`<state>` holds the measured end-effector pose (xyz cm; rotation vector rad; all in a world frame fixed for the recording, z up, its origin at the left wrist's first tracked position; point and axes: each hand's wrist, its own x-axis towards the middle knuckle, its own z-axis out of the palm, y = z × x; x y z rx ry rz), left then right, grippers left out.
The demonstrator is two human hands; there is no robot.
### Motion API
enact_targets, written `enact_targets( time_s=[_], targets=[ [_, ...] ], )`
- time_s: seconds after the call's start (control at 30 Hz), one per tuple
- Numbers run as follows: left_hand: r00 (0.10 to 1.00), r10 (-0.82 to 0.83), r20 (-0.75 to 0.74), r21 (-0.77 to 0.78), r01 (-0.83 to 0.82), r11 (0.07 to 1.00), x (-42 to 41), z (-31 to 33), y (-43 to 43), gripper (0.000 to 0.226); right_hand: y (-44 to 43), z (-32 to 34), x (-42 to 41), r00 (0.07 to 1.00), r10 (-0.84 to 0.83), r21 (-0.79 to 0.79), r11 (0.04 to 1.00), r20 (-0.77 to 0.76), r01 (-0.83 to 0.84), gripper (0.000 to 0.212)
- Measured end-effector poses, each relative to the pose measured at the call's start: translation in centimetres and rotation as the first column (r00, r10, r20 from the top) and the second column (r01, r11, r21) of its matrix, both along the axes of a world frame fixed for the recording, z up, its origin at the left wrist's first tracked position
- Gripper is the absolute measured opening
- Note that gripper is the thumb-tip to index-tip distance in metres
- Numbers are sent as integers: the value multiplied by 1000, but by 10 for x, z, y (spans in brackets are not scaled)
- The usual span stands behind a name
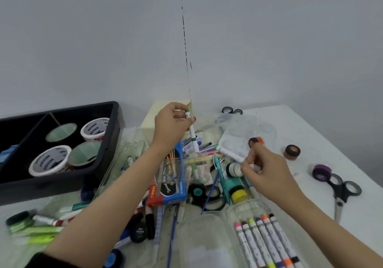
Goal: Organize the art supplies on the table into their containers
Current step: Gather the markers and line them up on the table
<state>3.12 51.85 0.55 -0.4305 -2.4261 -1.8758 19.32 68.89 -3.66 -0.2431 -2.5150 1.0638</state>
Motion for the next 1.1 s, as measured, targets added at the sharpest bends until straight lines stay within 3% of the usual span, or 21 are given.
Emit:
enact_targets(
  time_s=[0.07,0.1,0.13,0.2,0.27,0.3,0.33,0.63,0.8,0.9,1.1],
  targets=[
    [999,-1,43,44,-1,999,13,4,-5,25,-2,0,6,994,-105,-235,965,41,111,17],
    [998,-7,68,60,3,998,21,5,-8,24,-3,-1,10,991,-110,-413,901,79,132,14],
    [996,-18,88,70,12,997,30,6,-10,24,-4,-1,14,990,-76,-602,787,120,134,10],
    [992,-42,122,76,33,997,47,4,-16,24,-7,-1,21,985,49,-878,463,164,123,15],
    [984,-63,164,81,50,995,65,1,-21,24,-9,-1,29,976,154,-972,200,156,124,21],
    [979,-75,187,85,60,995,73,-1,-23,23,-10,-2,33,968,203,-984,129,145,121,23],
    [973,-91,212,88,74,993,82,-3,-25,23,-11,-2,37,958,248,-986,119,143,116,23],
    [920,-164,356,-12,180,984,151,-43,-44,23,-21,-10,60,897,409,-796,593,165,-124,8],
    [909,-110,402,-68,149,986,170,-61,-51,23,-29,-11,70,802,553,-672,684,225,-283,62],
    [907,-78,413,-113,136,984,177,-67,-53,24,-33,-14,74,764,560,-503,784,320,-364,64],
    [910,-23,413,-128,83,988,182,-76,-55,24,-39,-16,80,714,600,-409,790,361,-458,59]
  ],
)
